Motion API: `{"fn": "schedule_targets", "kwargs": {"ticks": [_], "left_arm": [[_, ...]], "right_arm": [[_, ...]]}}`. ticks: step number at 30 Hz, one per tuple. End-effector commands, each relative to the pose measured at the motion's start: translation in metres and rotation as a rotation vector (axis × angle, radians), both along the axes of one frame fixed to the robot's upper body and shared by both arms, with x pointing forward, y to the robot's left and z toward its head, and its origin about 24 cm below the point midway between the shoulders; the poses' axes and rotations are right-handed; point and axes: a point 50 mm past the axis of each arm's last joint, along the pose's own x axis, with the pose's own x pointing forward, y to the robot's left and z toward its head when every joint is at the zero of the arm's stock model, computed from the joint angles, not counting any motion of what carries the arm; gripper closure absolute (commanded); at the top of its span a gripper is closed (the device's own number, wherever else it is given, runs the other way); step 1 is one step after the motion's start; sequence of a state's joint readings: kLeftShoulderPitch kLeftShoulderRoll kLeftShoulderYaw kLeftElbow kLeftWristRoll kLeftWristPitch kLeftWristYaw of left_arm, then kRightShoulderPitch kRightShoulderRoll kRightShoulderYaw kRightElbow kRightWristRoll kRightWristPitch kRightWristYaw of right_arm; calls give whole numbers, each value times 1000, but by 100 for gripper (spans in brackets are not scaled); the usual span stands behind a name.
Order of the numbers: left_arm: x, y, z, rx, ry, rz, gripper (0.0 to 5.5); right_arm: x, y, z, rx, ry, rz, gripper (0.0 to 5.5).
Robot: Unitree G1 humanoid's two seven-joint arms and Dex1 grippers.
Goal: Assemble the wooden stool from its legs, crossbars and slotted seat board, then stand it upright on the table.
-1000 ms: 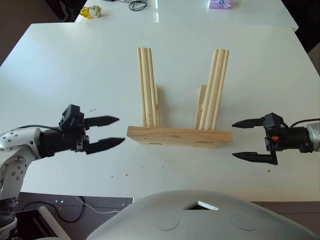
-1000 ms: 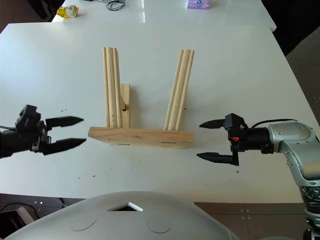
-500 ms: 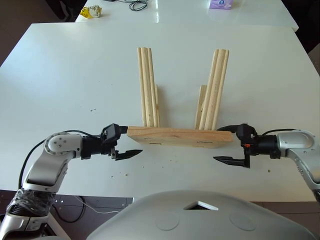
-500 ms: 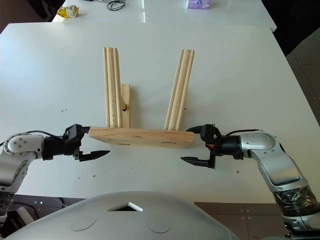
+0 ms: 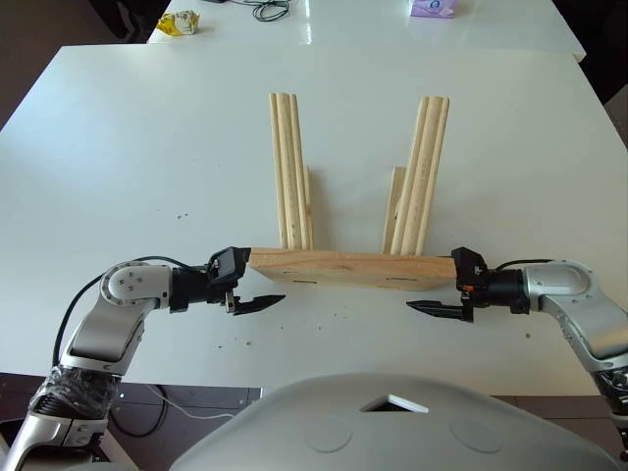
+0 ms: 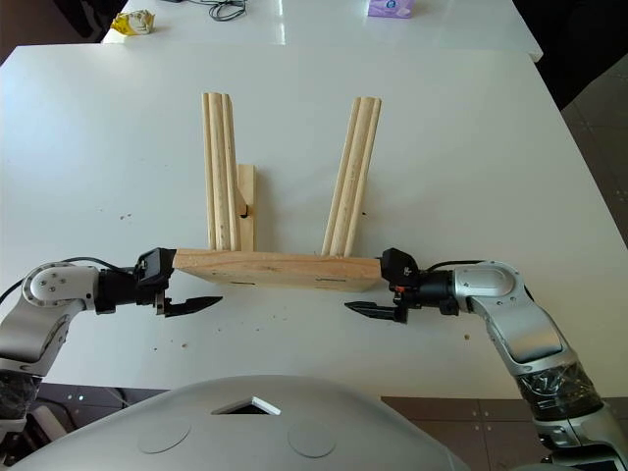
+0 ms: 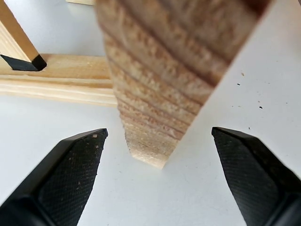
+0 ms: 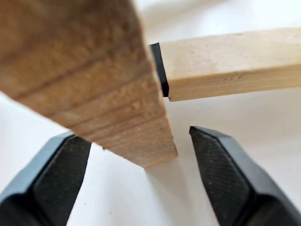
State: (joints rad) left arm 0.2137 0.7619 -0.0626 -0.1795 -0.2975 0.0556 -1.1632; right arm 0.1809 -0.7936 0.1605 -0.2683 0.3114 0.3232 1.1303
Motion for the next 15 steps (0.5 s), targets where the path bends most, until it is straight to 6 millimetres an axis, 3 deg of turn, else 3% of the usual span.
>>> {"fn": "schedule_targets", "kwargs": {"ticks": [1, 9, 15], "left_arm": [[-2, -1, -3, 17, -19, -26, 135], [4, -1, -6, 29, -63, -22, 135], [2, -4, -9, 16, -75, -18, 223]], "right_arm": [[-1, 6, 1, 5, -16, 20, 252], [-1, 9, 0, 11, -17, 20, 368], [-1, 7, -1, 1, -20, 15, 380]]}}
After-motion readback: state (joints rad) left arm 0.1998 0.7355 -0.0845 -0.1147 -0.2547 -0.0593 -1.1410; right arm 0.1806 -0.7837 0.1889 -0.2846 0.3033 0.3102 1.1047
